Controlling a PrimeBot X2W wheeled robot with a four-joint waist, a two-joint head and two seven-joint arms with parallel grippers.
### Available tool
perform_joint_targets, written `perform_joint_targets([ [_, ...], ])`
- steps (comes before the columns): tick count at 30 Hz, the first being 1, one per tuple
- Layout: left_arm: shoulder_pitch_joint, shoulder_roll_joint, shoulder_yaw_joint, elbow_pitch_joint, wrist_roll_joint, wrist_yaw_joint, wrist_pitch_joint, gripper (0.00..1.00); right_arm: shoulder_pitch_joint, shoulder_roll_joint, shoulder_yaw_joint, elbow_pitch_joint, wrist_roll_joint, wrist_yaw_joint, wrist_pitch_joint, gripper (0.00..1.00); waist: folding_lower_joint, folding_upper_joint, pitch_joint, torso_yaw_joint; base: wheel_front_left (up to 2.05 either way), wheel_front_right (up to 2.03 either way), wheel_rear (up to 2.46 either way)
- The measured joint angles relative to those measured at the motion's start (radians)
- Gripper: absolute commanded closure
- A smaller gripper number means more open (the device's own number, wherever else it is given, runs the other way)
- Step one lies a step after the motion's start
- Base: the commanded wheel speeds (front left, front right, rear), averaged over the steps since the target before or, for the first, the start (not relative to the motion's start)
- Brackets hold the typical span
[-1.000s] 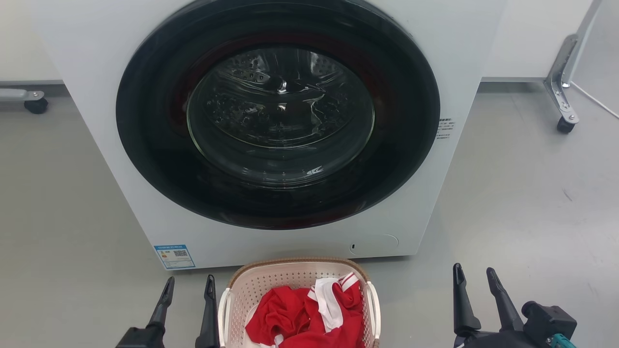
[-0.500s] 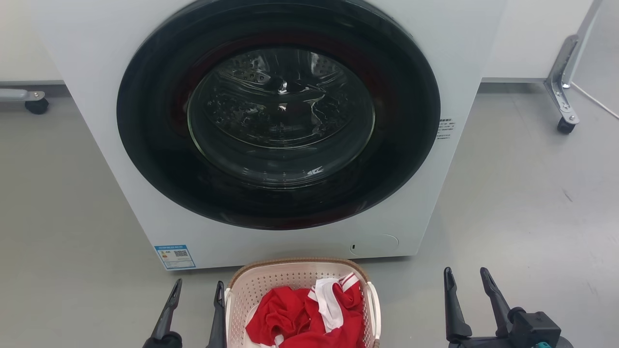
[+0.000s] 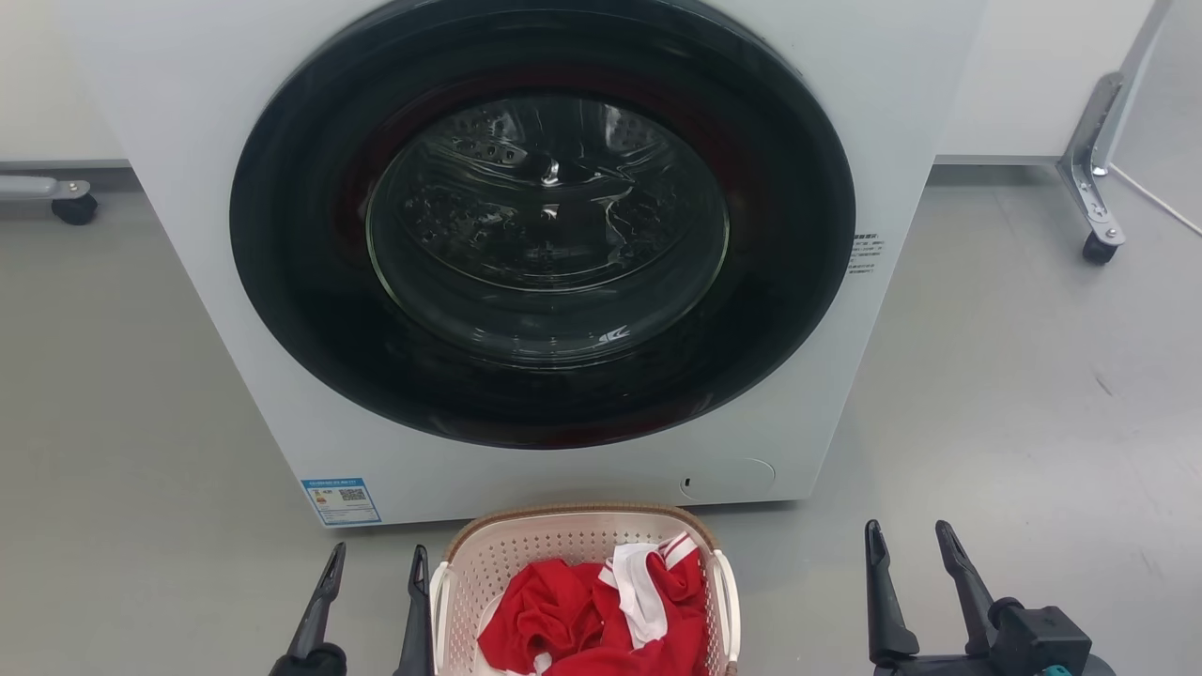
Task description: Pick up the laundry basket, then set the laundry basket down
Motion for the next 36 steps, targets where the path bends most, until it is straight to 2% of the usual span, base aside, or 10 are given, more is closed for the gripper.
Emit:
perform_joint_targets([
  [26, 0.003, -0.008, 0.013, -0.001, 0.002, -0.002, 0.0, 0.0, 0.004, 0.002, -0.009, -0.001, -0.003, 0.007, 0.0, 0.0, 0.0, 0.0001, -0.003, 0.003, 0.0, 0.0, 0.0],
  [36, 0.014, -0.011, 0.012, -0.016, 0.004, -0.009, 0.0, 0.0, 0.019, 0.003, -0.011, -0.019, -0.01, 0.017, 0.0, 0.0, -0.0001, 0.0, 0.031, 0.004, 0.0, 0.0, 0.0],
])
